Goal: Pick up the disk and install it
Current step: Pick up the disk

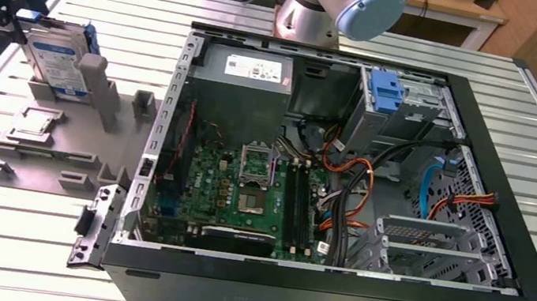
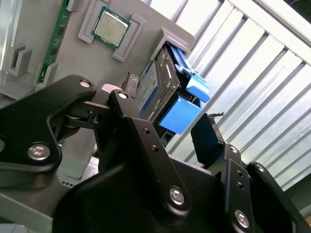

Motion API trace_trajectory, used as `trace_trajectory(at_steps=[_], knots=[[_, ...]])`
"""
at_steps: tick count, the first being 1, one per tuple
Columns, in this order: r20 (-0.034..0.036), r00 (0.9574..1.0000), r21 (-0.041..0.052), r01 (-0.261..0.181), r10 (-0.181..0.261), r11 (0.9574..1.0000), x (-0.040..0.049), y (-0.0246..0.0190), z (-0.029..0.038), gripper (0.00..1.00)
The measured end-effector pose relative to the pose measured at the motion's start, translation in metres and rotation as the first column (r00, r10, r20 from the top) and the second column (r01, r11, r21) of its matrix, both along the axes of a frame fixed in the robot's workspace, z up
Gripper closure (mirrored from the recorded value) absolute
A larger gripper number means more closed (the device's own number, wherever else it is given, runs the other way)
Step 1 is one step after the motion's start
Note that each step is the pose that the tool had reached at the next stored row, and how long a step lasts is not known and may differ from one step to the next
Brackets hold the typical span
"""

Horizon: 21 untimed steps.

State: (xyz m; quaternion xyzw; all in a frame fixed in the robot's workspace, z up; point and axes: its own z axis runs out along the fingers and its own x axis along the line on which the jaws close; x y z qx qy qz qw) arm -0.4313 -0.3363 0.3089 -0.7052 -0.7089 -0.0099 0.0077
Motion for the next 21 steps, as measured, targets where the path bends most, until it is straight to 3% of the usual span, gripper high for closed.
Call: trace_trajectory(at_steps=[12, 13, 20, 21], knots=[[0.0002, 0.9999, -0.0001, -0.015, 0.015, 0.9999, -0.0008, 0.0001, -0.0089, 0.31], [0.0003, 0.9999, -0.0001, -0.015, 0.015, 0.9999, -0.001, 0.0001, -0.0094, 0.38], [0.0003, 0.9999, 0.0, -0.013, 0.013, 0.9999, -0.0013, 0.0008, -0.0124, 0.39], [0.0003, 0.9999, 0.0, -0.013, 0.013, 0.9999, -0.0013, 0.0008, -0.0128, 0.46]])
